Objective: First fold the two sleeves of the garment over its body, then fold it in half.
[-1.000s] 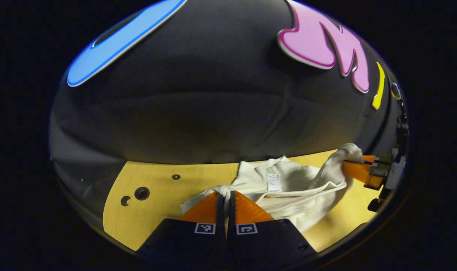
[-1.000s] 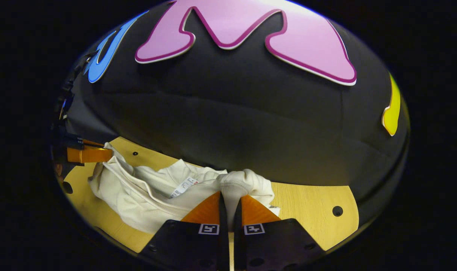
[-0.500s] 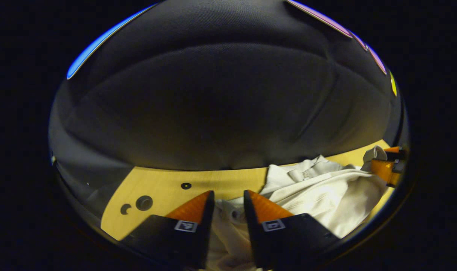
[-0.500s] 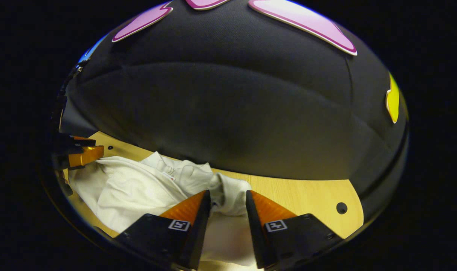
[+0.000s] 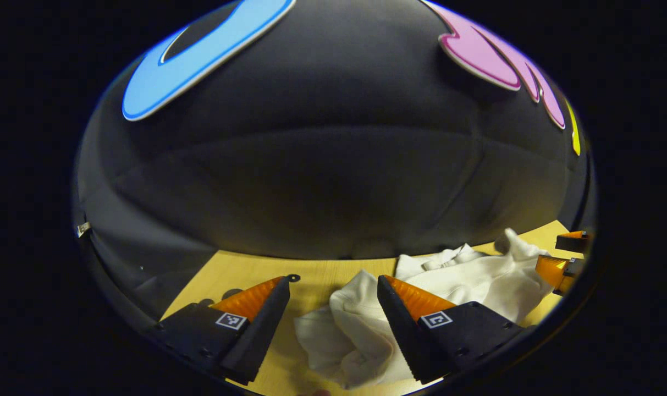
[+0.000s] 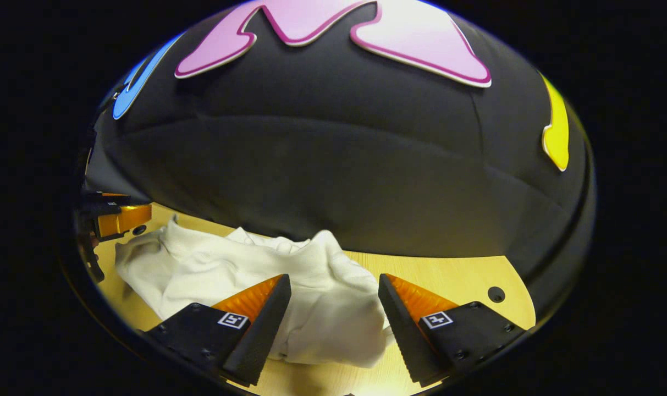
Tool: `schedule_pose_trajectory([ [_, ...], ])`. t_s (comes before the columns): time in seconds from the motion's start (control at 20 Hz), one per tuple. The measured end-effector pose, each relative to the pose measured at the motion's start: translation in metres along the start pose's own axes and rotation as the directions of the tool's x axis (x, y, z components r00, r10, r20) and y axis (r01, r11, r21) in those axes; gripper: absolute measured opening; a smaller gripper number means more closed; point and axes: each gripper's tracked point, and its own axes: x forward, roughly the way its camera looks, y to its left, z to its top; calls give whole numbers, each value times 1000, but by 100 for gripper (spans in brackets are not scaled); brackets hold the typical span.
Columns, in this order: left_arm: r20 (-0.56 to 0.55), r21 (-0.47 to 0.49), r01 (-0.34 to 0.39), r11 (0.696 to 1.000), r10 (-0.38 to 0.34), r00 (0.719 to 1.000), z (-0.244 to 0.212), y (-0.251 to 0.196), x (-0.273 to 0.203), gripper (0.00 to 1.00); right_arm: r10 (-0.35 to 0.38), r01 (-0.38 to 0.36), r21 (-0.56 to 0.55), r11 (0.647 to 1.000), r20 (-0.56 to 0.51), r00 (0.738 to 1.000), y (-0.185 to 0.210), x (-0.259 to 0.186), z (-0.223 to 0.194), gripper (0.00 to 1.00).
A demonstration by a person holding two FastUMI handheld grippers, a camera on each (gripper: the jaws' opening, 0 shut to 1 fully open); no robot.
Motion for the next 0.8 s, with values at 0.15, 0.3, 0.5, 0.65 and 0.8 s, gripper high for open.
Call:
schedule_pose_trajectory([
  [0.15,45,0,11,1000,-11,999,21,3,-33,99,2,-1,-8,1000,47,999,10,-29,20,98],
  [0.3,88,5,21,1000,-22,996,39,6,-78,99,2,1,-30,1000,97,995,13,-62,44,98],
  [0.5,144,5,25,1000,-25,989,51,13,-147,99,10,-4,-40,999,165,986,22,-126,79,97],
  [0.65,161,-18,48,999,-45,986,53,15,-203,98,7,-2,-25,1000,208,978,26,-181,101,98],
  [0.8,192,-31,78,997,-70,979,63,16,-259,99,-4,9,-19,1000,245,970,26,-241,121,97],
])
